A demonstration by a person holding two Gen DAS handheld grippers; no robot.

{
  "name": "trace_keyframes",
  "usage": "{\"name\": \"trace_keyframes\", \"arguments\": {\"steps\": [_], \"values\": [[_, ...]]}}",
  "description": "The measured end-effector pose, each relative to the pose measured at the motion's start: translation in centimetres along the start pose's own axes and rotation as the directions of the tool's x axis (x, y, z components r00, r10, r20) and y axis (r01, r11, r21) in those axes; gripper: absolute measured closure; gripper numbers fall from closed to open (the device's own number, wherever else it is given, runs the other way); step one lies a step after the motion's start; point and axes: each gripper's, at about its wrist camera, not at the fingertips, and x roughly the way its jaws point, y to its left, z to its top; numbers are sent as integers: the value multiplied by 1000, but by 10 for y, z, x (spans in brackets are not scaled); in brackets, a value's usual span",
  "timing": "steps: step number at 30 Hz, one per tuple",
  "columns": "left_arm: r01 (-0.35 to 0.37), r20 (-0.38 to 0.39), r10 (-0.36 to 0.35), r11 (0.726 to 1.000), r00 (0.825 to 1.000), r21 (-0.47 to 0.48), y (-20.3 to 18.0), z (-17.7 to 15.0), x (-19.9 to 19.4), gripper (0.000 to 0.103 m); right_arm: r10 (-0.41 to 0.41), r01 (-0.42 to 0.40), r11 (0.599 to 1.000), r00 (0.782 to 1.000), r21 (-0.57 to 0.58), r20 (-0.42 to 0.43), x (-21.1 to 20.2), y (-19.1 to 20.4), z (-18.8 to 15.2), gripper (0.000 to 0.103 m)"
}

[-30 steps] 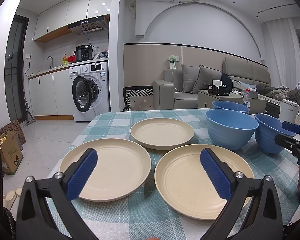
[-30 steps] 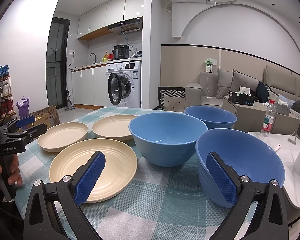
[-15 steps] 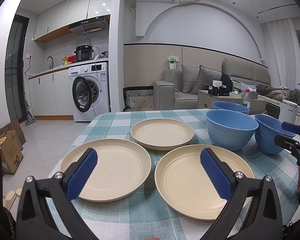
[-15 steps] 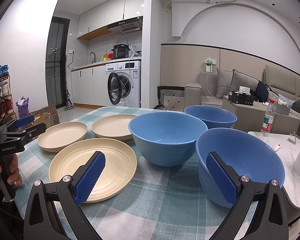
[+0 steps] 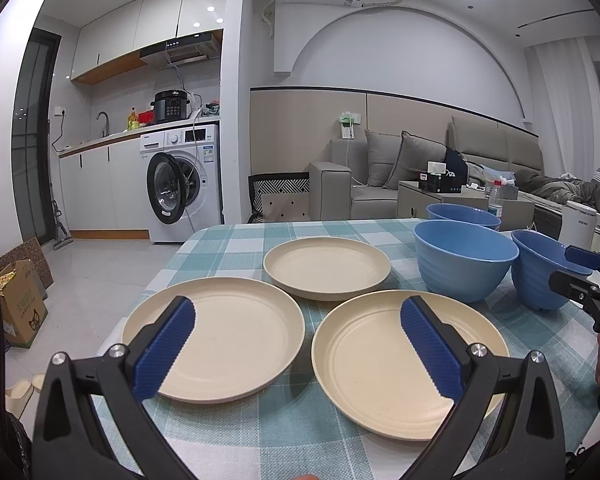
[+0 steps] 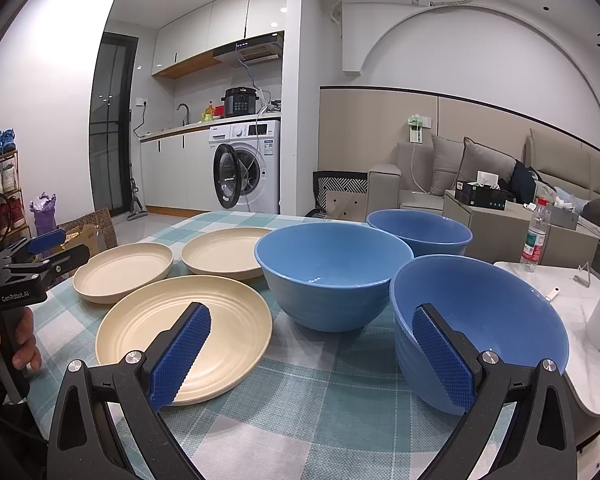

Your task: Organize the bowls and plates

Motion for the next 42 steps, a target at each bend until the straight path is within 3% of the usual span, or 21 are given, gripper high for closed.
{"name": "trace_keyframes", "arguments": {"steps": [8, 14, 22, 38, 42], "values": [[-29, 3, 29, 1000, 1000, -11, 0, -2, 1, 0, -8, 8, 1000, 1000, 5, -18, 12, -8, 0, 0], [-32, -37, 32, 999, 999, -19, 4, -5, 3, 0, -21, 21, 1000, 999, -6, -31, 8, -3, 1, 0], [-42, -32, 41, 999, 999, -11, 9, 3, -8, 0, 33, -34, 999, 997, -6, -74, 13, 14, 6, 0], [-127, -138, 110, 985, 984, -119, 50, 24, -8, 0, 135, -140, 990, 981, -23, -136, 23, 69, 55, 0], [-160, -169, 137, 978, 976, -135, 62, 30, -7, 0, 127, -133, 991, 979, -27, -158, 26, 84, 71, 0]]}}
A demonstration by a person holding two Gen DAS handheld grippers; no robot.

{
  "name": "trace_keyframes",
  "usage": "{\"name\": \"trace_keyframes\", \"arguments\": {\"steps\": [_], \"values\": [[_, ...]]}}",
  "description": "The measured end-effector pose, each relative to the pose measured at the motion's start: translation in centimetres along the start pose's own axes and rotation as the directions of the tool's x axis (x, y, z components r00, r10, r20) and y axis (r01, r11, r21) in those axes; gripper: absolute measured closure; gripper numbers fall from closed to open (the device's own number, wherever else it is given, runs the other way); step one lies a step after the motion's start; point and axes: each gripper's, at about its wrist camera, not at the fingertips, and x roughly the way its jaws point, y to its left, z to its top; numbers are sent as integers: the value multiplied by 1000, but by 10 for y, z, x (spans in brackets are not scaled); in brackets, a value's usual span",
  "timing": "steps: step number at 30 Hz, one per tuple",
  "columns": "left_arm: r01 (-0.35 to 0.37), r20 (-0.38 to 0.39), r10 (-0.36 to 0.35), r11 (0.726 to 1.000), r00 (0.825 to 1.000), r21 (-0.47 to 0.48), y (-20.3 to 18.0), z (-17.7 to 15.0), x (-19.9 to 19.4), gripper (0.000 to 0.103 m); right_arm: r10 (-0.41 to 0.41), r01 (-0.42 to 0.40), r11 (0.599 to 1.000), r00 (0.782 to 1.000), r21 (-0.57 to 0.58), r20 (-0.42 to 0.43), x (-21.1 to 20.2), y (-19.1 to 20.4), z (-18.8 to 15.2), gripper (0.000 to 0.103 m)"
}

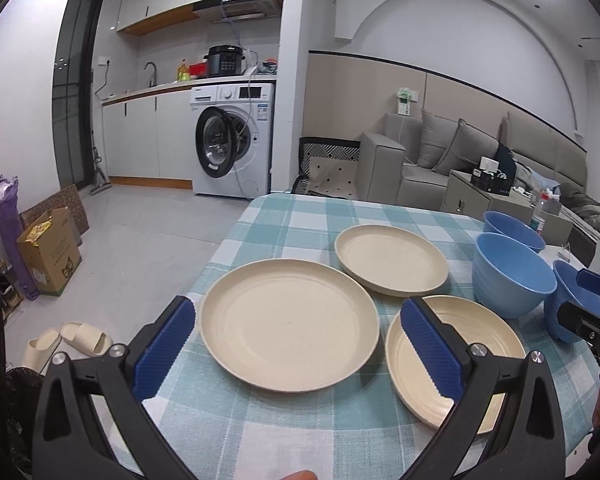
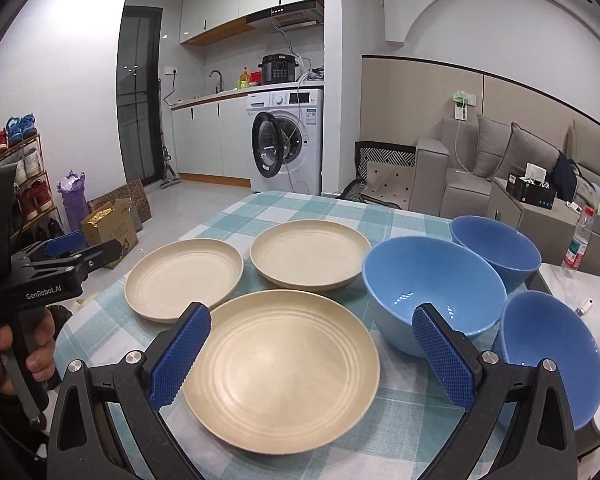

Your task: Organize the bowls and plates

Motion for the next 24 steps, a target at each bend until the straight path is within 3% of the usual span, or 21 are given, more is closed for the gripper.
{"name": "trace_keyframes", "arguments": {"steps": [7, 18, 24], "values": [[-56, -33, 55, 998, 998, -13, 16, 16, 5, 0, 28, -27, 1000, 999, 9, -34, 13, 16, 26, 0], [-77, -78, 74, 997, 994, -27, 27, 33, 24, 0, 73, -73, 997, 992, 10, -100, 50, 32, 47, 0], [-99, -105, 102, 995, 989, 34, 29, 35, 40, 0, 83, -83, 997, 988, 2, -127, 70, 41, 51, 0]]}}
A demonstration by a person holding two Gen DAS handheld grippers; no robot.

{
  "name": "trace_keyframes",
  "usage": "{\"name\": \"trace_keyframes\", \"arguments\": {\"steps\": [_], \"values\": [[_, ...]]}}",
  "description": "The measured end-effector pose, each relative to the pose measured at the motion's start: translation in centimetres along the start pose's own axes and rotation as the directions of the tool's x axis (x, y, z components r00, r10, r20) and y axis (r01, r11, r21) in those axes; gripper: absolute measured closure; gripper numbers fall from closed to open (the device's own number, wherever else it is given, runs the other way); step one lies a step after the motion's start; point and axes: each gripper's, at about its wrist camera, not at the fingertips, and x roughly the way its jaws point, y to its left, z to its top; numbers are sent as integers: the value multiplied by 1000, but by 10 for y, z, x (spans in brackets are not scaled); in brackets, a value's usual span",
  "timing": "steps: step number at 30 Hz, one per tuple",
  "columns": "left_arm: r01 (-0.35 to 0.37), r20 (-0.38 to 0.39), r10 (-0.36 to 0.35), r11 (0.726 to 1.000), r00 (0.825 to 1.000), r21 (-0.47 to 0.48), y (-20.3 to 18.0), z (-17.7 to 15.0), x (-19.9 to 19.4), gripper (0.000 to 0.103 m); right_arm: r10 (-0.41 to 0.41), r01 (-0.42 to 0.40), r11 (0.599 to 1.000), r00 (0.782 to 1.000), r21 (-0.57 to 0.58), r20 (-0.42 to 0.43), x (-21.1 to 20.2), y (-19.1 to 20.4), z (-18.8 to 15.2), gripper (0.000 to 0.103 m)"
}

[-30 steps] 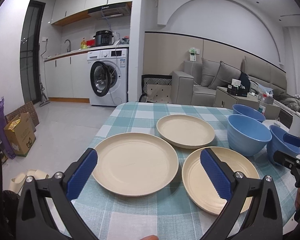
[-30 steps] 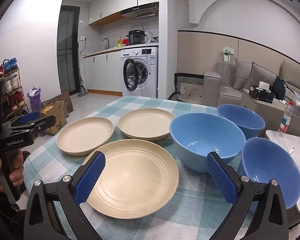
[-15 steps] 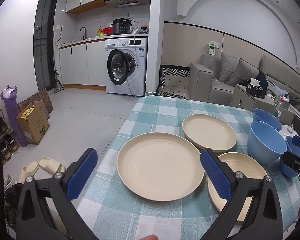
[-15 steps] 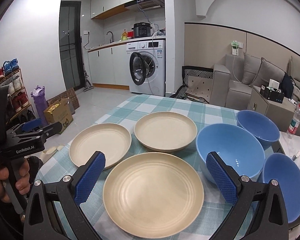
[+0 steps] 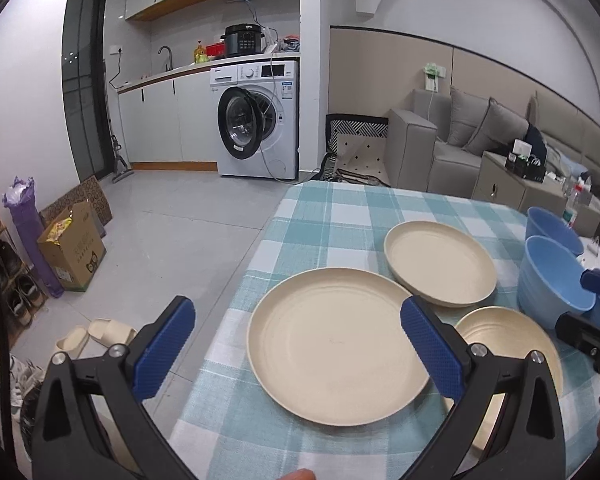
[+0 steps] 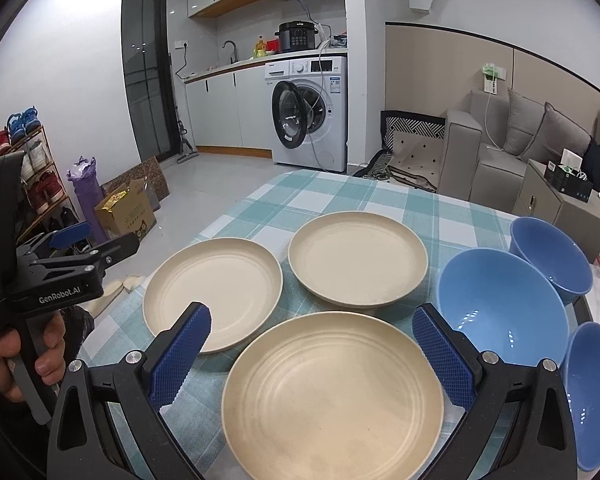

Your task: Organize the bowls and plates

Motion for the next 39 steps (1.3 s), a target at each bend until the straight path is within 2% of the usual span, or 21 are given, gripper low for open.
{"name": "trace_keyframes", "arguments": {"steps": [9, 19, 23, 30, 33, 39], "values": [[-26, -50, 25, 1000, 998, -17, 21, -4, 25, 0, 11, -12, 1000, 999, -10, -48, 35, 13, 9, 0], [-23, -98, 16, 997, 995, -67, 44, -13, 46, 0, 46, -48, 999, 991, -10, -129, 75, 25, 19, 2], [-6, -125, -6, 996, 992, -89, 50, -17, 55, 0, 63, -65, 998, 985, -12, -158, 92, 29, 22, 6], [12, -176, -30, 995, 984, -104, 56, -25, 72, 2, 80, -82, 997, 972, -3, -219, 120, 31, 20, 21], [42, -184, -60, 994, 981, -103, 55, -29, 76, 9, 83, -87, 996, 966, -4, -243, 133, 31, 18, 28], [74, -218, -90, 994, 972, -81, 47, -36, 87, 20, 97, -105, 994, 957, -14, -272, 151, 37, 15, 32]]}}
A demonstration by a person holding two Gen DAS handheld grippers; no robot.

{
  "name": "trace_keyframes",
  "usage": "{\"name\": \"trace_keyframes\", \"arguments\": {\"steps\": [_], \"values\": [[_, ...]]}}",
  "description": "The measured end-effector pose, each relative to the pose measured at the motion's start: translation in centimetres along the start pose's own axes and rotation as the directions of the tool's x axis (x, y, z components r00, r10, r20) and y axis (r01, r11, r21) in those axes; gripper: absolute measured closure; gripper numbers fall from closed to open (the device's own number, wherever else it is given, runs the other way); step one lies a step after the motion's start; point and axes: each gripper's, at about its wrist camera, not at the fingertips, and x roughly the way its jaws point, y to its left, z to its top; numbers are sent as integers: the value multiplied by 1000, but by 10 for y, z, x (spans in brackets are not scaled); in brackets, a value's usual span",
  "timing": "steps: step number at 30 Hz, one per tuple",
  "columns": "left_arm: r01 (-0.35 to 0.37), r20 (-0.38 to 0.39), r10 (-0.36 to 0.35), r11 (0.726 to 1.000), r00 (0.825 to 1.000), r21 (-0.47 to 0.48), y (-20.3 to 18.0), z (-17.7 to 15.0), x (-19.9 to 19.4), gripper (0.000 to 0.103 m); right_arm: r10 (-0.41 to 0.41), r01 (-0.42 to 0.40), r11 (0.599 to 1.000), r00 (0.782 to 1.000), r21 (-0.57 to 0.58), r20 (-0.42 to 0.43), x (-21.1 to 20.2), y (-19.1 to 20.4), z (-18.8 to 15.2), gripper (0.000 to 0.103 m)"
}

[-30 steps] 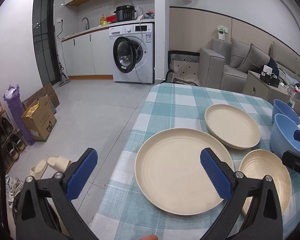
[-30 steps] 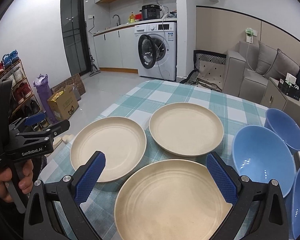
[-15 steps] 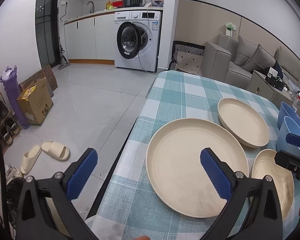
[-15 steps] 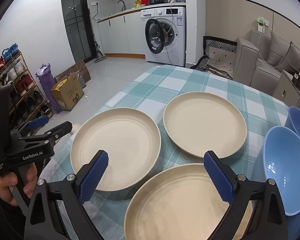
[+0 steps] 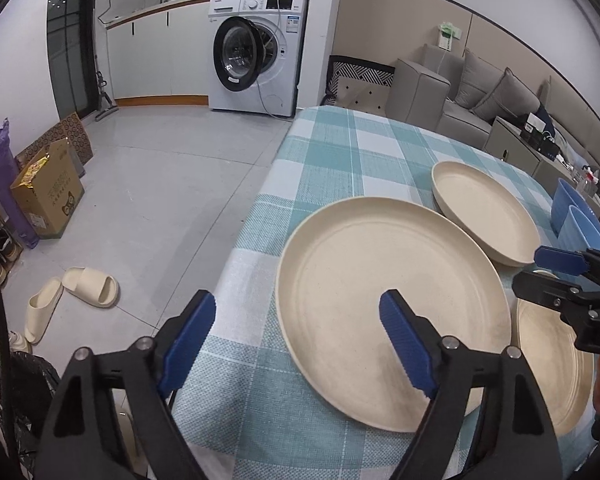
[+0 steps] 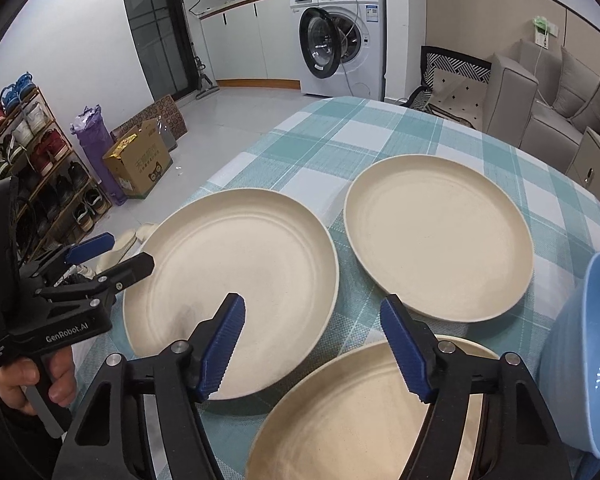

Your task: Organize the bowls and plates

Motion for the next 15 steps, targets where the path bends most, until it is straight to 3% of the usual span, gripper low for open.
{"name": "trace_keyframes", "arguments": {"steps": [7, 11, 15], "values": [[-3, -30, 2, 1000, 1000, -27, 5, -4, 9, 25, 17, -17, 1000, 999, 17, -30, 19, 1, 1, 39], [2, -60, -5, 999, 998, -52, 10, -6, 15, 35, 24, -23, 999, 998, 23, -52, 29, 2, 2, 39], [8, -75, -12, 999, 997, -53, 10, -9, 19, 43, 22, -20, 999, 997, 27, -75, 38, 2, 1, 46]]}}
